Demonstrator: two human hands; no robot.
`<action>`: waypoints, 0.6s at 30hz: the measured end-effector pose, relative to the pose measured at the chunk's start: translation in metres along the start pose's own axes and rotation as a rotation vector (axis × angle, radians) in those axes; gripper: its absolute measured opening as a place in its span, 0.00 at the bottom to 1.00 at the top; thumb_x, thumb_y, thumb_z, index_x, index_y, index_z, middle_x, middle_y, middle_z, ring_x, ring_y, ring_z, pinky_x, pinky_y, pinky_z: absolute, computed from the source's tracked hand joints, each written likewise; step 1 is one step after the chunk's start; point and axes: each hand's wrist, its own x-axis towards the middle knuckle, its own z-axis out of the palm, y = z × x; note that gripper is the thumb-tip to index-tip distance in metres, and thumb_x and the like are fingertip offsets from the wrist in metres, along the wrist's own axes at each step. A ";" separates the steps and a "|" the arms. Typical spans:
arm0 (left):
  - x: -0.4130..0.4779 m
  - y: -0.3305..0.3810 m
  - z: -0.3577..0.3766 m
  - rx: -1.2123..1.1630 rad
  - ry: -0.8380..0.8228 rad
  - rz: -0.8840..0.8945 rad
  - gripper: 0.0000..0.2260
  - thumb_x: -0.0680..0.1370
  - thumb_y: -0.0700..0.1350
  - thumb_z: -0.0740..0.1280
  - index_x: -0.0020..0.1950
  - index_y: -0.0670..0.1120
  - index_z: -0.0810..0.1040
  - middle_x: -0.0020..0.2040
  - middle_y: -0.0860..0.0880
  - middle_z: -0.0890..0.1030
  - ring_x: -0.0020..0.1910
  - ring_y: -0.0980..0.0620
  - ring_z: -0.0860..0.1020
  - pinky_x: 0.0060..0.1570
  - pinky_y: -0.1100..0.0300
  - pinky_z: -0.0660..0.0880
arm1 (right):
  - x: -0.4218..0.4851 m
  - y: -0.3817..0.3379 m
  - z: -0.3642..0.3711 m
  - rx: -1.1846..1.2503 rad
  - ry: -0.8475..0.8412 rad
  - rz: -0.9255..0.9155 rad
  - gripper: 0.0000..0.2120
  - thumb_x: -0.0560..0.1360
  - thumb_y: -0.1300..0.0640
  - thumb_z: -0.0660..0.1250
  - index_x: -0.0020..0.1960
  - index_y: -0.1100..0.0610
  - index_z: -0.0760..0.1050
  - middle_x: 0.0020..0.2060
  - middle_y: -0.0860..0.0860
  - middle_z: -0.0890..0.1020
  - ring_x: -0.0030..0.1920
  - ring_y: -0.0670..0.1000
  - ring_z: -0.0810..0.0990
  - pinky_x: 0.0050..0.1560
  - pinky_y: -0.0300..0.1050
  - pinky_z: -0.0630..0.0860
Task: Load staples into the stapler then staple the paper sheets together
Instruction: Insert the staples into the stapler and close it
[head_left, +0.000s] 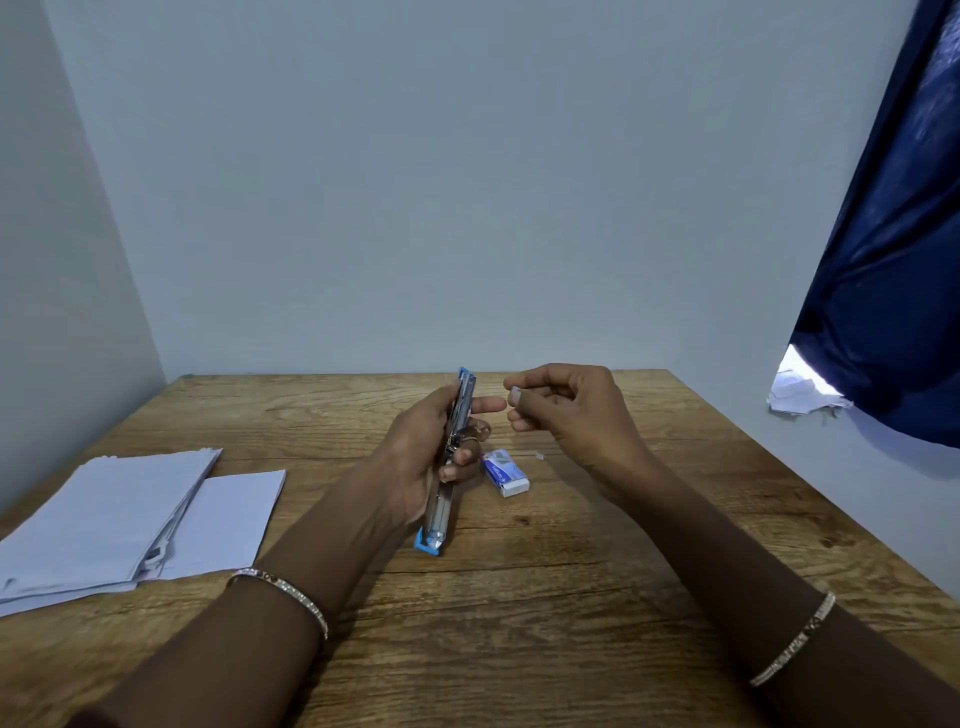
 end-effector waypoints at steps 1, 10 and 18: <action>-0.001 -0.001 0.002 -0.012 -0.012 -0.005 0.21 0.85 0.50 0.54 0.57 0.37 0.79 0.31 0.45 0.71 0.16 0.56 0.64 0.14 0.69 0.59 | -0.001 -0.001 0.000 0.022 -0.022 -0.006 0.06 0.75 0.63 0.73 0.51 0.61 0.84 0.38 0.55 0.88 0.37 0.48 0.86 0.43 0.41 0.82; -0.007 -0.002 0.008 -0.047 -0.061 0.016 0.18 0.86 0.48 0.53 0.54 0.39 0.80 0.41 0.39 0.86 0.26 0.50 0.81 0.19 0.66 0.70 | -0.001 -0.007 -0.004 -0.026 0.009 -0.088 0.06 0.70 0.59 0.79 0.46 0.57 0.85 0.39 0.55 0.88 0.43 0.54 0.88 0.47 0.46 0.84; -0.008 -0.003 0.007 -0.141 -0.107 -0.043 0.16 0.85 0.48 0.55 0.58 0.38 0.77 0.47 0.35 0.86 0.40 0.42 0.87 0.26 0.59 0.80 | 0.001 -0.010 -0.007 -0.134 0.020 -0.231 0.06 0.70 0.63 0.78 0.46 0.57 0.85 0.38 0.52 0.87 0.41 0.47 0.87 0.44 0.42 0.84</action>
